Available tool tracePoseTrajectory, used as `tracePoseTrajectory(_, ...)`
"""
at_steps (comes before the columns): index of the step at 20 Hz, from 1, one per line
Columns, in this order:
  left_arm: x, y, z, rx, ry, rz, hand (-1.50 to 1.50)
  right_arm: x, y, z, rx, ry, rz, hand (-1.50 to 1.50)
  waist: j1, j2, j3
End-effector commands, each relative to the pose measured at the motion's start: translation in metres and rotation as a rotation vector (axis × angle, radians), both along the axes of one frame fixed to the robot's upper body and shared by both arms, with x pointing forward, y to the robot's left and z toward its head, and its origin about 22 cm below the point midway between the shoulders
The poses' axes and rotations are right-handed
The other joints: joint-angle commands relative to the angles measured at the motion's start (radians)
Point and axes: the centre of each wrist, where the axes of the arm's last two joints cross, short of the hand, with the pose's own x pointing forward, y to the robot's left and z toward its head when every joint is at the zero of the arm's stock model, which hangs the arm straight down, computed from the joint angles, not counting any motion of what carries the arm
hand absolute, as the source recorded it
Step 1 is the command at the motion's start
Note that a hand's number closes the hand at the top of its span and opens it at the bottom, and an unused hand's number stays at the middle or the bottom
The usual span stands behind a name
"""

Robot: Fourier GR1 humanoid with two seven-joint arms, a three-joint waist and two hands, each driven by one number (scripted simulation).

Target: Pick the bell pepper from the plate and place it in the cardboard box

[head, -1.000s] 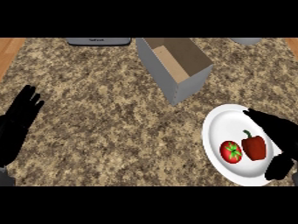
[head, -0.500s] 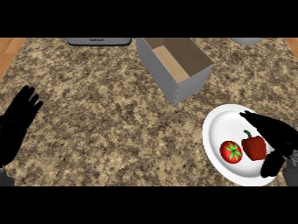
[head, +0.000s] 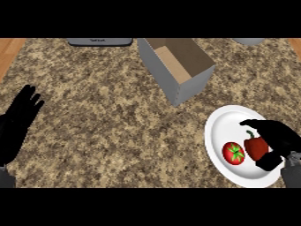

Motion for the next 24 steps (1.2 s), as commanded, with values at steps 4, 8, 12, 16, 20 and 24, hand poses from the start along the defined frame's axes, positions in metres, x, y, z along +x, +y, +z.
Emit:
tracePoseTrajectory(4, 0.006, 0.001, 0.011, -0.007, 0.031, 0.010, 0.00, 0.000, -0.001, -0.009, 0.039, -0.076, 0.080, 1.50, -0.001, 0.000, 0.000)
tracePoseTrajectory(8, 0.003, -0.012, 0.009, 0.015, 0.005, 0.001, 0.00, 0.003, -0.005, -0.003, 0.030, -0.095, 0.090, 1.50, -0.001, 0.000, 0.000)
tracePoseTrajectory(12, -0.001, -0.007, 0.000, 0.000, -0.006, 0.005, 0.00, 0.019, 0.079, -0.007, 0.028, -0.118, 0.094, 1.50, 0.008, 0.001, 0.000)
tracePoseTrajectory(16, 0.014, -0.026, 0.011, -0.013, -0.037, -0.112, 0.00, 0.052, 0.178, 0.025, 0.048, -0.163, 0.053, 1.50, 0.114, 0.024, -0.001)
tracePoseTrajectory(20, 0.020, -0.038, 0.008, -0.018, -0.036, -0.156, 0.00, 0.074, 0.205, 0.048, 0.014, -0.213, -0.038, 1.50, 0.165, 0.036, 0.000)
tracePoseTrajectory(24, 0.026, -0.046, 0.010, -0.006, -0.023, -0.185, 0.00, 0.090, 0.237, 0.073, -0.040, -0.310, -0.125, 1.50, 0.188, 0.034, 0.000)
